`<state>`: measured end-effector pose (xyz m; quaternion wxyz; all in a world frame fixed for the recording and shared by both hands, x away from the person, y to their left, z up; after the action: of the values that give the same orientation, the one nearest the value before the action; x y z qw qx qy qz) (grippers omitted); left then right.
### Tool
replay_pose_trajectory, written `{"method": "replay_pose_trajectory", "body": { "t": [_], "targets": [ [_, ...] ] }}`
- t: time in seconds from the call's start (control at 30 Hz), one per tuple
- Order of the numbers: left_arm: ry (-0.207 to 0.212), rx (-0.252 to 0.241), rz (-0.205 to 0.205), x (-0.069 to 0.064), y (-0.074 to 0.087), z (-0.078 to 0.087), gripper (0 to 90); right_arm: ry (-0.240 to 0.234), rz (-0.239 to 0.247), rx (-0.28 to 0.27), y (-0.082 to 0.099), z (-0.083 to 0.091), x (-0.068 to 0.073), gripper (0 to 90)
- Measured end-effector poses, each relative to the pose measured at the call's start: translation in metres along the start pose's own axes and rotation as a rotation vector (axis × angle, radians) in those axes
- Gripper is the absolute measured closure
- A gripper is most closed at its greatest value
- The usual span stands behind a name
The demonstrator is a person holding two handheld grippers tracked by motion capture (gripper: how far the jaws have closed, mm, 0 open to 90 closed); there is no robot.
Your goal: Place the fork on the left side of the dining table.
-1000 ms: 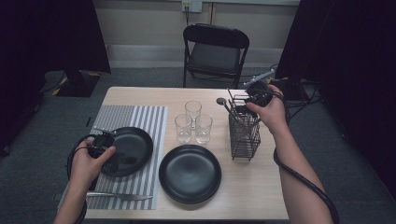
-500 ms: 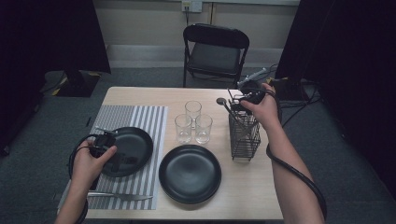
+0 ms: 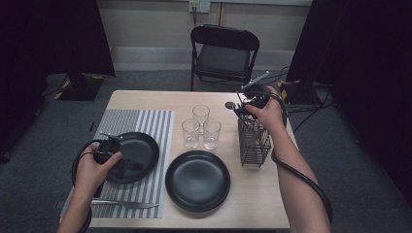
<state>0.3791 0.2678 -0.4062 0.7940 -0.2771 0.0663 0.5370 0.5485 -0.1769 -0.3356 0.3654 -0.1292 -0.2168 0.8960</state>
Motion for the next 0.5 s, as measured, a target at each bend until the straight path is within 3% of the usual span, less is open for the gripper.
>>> {"method": "replay_pose_trajectory", "body": {
  "t": [0.5],
  "targets": [
    [-0.008,0.008,0.000,0.0020,0.0005,-0.0002,25.5,0.004,0.007,0.005,0.0008,-0.0057,-0.0010,72.5]
  ]
}}
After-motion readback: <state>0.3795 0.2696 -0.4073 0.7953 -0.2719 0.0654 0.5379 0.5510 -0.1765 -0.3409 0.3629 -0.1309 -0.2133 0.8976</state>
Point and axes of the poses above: each handheld gripper's, and its own axes: z roughly backward along the jaws, y roughly out of its underside, x roughly to its left, the point moved 1 cm from there along -z, roughly forward along the jaws, and after that the axes turned 8 degrees about x, right-handed, at the moved point
